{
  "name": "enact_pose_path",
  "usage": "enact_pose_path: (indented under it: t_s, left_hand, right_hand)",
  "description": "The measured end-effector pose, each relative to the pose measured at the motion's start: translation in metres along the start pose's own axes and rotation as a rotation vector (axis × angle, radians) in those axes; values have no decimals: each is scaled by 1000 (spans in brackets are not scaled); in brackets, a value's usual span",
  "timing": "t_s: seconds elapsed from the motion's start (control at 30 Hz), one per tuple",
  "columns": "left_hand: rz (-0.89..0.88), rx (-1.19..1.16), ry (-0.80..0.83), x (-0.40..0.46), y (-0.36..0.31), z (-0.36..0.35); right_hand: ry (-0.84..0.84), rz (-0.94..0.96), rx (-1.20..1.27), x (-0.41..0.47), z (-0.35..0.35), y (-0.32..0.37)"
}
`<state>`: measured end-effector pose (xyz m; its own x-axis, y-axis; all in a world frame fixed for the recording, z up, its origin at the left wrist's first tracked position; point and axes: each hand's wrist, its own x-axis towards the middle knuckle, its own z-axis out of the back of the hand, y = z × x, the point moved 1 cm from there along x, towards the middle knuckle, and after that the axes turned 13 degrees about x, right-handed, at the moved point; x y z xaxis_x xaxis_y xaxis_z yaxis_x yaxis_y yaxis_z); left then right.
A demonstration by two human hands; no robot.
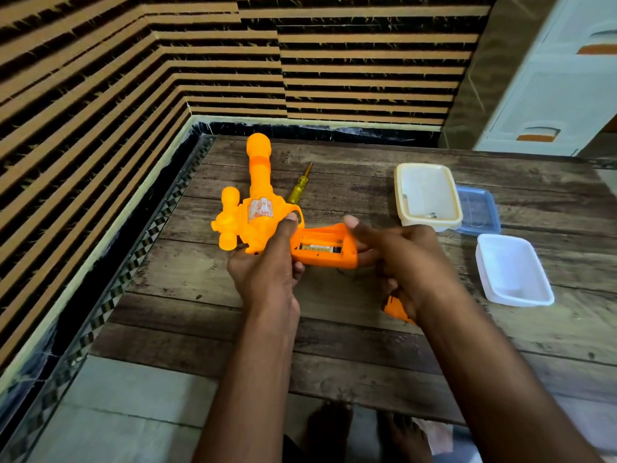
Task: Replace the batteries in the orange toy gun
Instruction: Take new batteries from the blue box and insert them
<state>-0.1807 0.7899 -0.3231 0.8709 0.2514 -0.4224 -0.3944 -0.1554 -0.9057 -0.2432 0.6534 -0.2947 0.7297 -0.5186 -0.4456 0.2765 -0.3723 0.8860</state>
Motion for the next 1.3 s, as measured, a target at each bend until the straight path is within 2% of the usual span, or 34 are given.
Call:
enact_pose_path:
  t_s: [0.17,0.3,0.37,0.53,0.7,0.83,0.97,1.1,1.3]
  left_hand:
    - [10,12,-12,1,-1,2]
    - [10,30,-23,2,-1,2]
    - [8,31,-24,2,0,2]
    - [4,36,-31,1,-1,1]
    - [-7,52,-23,1,-1,2]
    - [-18,73,-22,1,2,1]
    - [-27,79,-24,3,3,1]
    - [-33,86,-27,2,2,1]
    - [-54,112,-30,1,2,3]
  right_hand:
    - [191,-214,502,6,14,6]
    - [418,-168,515,6,21,12]
    - [436,-81,566,6,21,11]
    - [350,13,632,2,17,11]
    - [274,198,588,0,9,7]
    - [202,453,307,-1,3,2]
    - [207,665,124,-1,-4,2]
    - [203,658,117,-1,-9,-2]
    - [101,676,-40,0,-8,-5]
